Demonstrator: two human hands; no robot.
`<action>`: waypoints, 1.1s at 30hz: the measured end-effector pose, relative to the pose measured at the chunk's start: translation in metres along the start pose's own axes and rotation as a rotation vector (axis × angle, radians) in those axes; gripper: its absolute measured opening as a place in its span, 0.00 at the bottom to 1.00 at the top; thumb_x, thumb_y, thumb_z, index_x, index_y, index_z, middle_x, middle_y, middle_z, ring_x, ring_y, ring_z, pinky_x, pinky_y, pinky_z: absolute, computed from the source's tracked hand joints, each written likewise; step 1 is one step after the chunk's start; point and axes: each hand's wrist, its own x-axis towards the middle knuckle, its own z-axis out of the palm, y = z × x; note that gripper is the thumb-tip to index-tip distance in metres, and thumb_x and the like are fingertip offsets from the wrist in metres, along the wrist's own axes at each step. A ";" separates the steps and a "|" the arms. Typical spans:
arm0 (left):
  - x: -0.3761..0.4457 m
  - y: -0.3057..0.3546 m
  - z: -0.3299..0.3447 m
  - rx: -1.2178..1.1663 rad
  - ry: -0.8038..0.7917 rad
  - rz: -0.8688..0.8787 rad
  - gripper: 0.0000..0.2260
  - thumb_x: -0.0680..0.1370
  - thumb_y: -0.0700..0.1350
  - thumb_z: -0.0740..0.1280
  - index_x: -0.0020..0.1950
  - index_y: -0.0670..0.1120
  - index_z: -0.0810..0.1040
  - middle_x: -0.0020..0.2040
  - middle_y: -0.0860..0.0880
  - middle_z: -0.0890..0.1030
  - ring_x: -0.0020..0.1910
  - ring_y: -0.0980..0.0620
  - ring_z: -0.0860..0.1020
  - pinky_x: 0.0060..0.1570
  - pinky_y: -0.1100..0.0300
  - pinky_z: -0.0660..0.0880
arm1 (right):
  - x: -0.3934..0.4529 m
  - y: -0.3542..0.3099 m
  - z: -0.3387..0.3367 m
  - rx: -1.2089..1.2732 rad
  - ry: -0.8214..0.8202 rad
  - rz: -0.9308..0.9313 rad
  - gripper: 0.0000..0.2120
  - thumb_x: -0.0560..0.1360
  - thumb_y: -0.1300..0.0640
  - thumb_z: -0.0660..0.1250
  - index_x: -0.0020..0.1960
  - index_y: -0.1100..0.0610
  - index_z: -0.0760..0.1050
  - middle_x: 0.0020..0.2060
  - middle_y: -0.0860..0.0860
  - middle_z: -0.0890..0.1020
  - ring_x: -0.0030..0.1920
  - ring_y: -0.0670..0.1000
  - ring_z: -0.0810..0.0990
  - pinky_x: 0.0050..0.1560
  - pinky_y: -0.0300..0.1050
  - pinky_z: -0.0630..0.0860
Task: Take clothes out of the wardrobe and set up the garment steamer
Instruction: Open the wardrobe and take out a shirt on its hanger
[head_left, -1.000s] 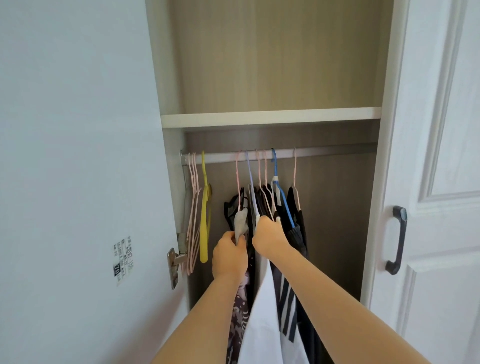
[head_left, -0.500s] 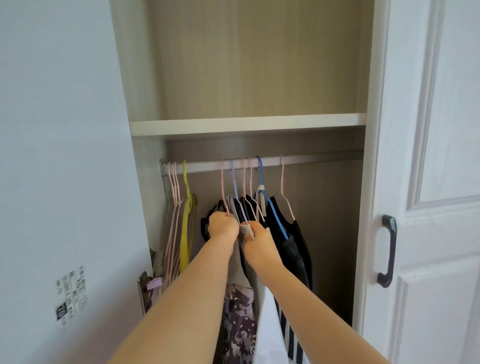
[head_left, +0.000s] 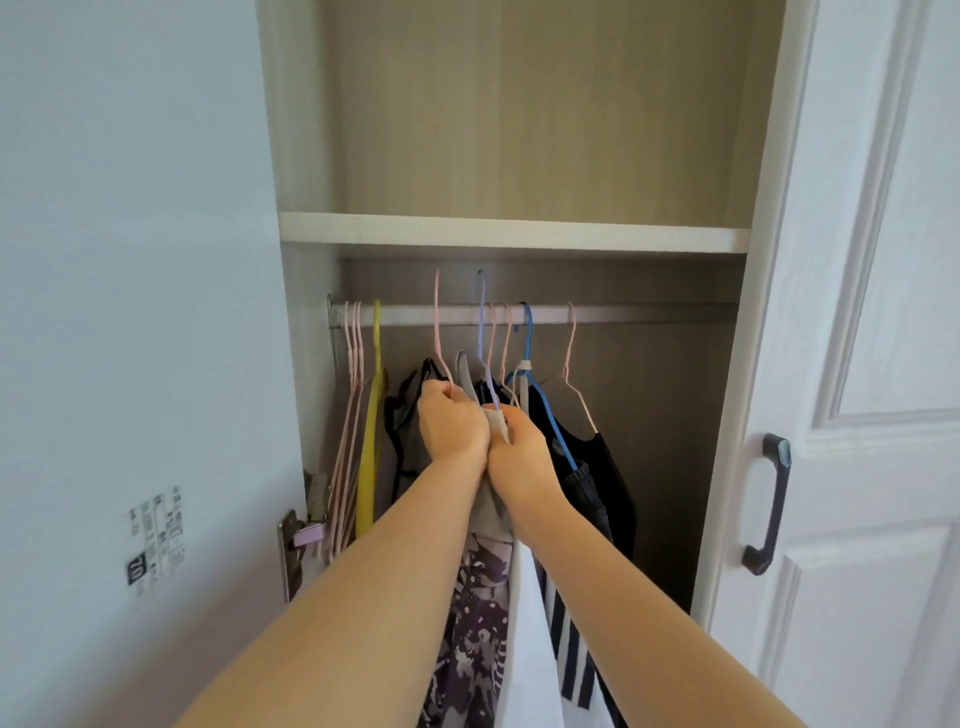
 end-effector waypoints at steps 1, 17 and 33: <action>-0.005 0.001 -0.002 -0.013 0.008 0.003 0.04 0.81 0.40 0.55 0.50 0.43 0.70 0.53 0.41 0.76 0.50 0.43 0.76 0.49 0.50 0.73 | -0.003 0.001 0.000 0.009 -0.001 0.009 0.11 0.79 0.62 0.57 0.55 0.53 0.75 0.47 0.57 0.82 0.49 0.59 0.81 0.48 0.57 0.80; -0.107 -0.007 -0.061 -0.248 -0.095 -0.245 0.09 0.81 0.40 0.57 0.47 0.46 0.77 0.49 0.51 0.82 0.47 0.49 0.75 0.52 0.52 0.73 | -0.112 -0.013 -0.043 -0.184 -0.009 0.009 0.11 0.81 0.57 0.57 0.61 0.48 0.73 0.41 0.53 0.78 0.34 0.46 0.71 0.33 0.38 0.69; -0.247 0.029 -0.158 -0.317 -0.370 -0.424 0.13 0.72 0.42 0.72 0.56 0.47 0.79 0.56 0.45 0.78 0.55 0.44 0.75 0.59 0.43 0.74 | -0.275 -0.069 -0.084 -0.215 0.067 0.150 0.13 0.80 0.59 0.57 0.59 0.47 0.74 0.48 0.48 0.80 0.51 0.51 0.78 0.54 0.49 0.77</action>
